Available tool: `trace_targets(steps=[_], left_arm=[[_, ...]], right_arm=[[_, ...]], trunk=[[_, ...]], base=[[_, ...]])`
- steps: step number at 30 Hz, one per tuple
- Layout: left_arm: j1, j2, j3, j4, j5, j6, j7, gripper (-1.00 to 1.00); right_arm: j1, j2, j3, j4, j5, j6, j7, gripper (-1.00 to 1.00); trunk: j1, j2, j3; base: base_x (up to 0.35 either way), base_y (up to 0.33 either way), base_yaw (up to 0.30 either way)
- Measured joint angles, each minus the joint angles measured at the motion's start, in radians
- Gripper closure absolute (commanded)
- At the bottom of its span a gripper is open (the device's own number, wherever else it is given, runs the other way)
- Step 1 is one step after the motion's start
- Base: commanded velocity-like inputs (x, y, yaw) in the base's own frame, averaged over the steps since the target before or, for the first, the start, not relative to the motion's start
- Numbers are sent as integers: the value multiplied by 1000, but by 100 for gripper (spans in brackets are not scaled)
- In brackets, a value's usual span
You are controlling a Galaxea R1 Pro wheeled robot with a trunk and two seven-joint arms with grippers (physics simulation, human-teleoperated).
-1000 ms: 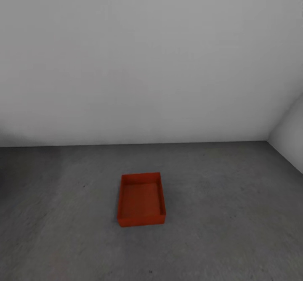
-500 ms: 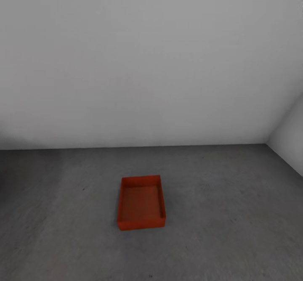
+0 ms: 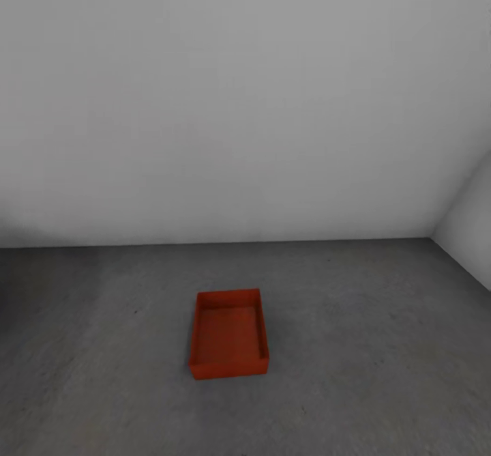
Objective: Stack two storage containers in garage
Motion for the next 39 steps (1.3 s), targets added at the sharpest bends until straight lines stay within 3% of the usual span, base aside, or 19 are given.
trace_targets(steps=[39], left_arm=[[2, -10, 3, 6, 10, 15, -7, -100]], right_arm=[[0, -2, 0, 1, -3, 0, 0, -100]], trunk=[[0, 0, 62]], base=[[0, 0, 0]])
